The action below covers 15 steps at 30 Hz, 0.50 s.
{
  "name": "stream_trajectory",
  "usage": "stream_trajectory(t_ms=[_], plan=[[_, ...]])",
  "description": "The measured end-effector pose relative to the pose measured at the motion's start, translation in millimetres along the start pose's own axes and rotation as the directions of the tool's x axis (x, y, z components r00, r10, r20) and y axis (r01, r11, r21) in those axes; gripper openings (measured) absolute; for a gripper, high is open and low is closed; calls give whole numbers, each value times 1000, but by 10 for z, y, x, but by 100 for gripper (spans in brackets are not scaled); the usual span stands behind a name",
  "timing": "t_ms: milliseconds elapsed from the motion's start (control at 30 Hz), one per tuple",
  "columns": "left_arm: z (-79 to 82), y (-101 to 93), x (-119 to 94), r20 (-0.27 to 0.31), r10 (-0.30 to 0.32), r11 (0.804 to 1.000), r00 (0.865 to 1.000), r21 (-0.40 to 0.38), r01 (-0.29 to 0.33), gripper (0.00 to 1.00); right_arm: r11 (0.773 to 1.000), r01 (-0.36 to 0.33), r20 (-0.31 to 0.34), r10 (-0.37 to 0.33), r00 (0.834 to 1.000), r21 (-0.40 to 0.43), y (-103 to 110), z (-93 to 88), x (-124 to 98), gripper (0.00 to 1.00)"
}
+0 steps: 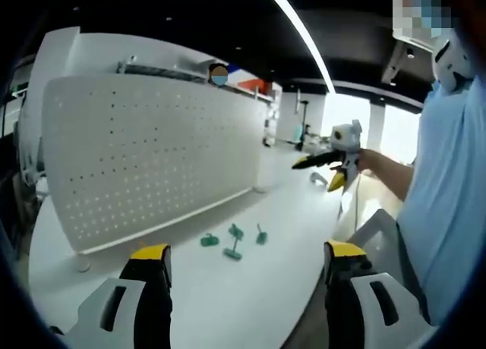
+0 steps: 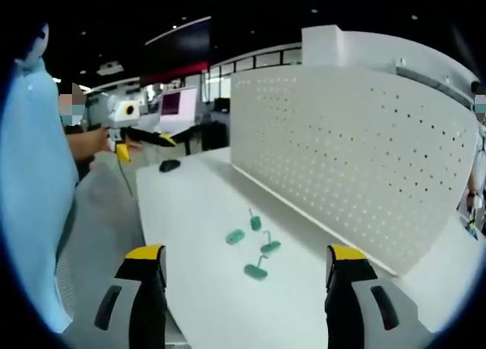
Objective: Insert the hook assembly into the mounting plate slot until the hook locks in place.
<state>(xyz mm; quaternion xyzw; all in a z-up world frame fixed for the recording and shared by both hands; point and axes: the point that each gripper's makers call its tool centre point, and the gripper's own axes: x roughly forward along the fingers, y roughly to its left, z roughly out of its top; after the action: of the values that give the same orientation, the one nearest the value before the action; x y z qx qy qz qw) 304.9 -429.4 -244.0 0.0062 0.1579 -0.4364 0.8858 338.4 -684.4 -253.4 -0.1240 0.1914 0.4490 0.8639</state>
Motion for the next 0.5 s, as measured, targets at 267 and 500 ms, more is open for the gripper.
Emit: stream_trajectory(t_ms=[267,500], plan=[[3,-36,59,-12,-21,1000,1000,8,21,84,1000,2,-4,-2,1000,13,2,-61,17,87],[11,-44,113,-17,-39,999,999,13,39,84,1000,11,-9,-11,1000,25,-4,-117,-7,86]])
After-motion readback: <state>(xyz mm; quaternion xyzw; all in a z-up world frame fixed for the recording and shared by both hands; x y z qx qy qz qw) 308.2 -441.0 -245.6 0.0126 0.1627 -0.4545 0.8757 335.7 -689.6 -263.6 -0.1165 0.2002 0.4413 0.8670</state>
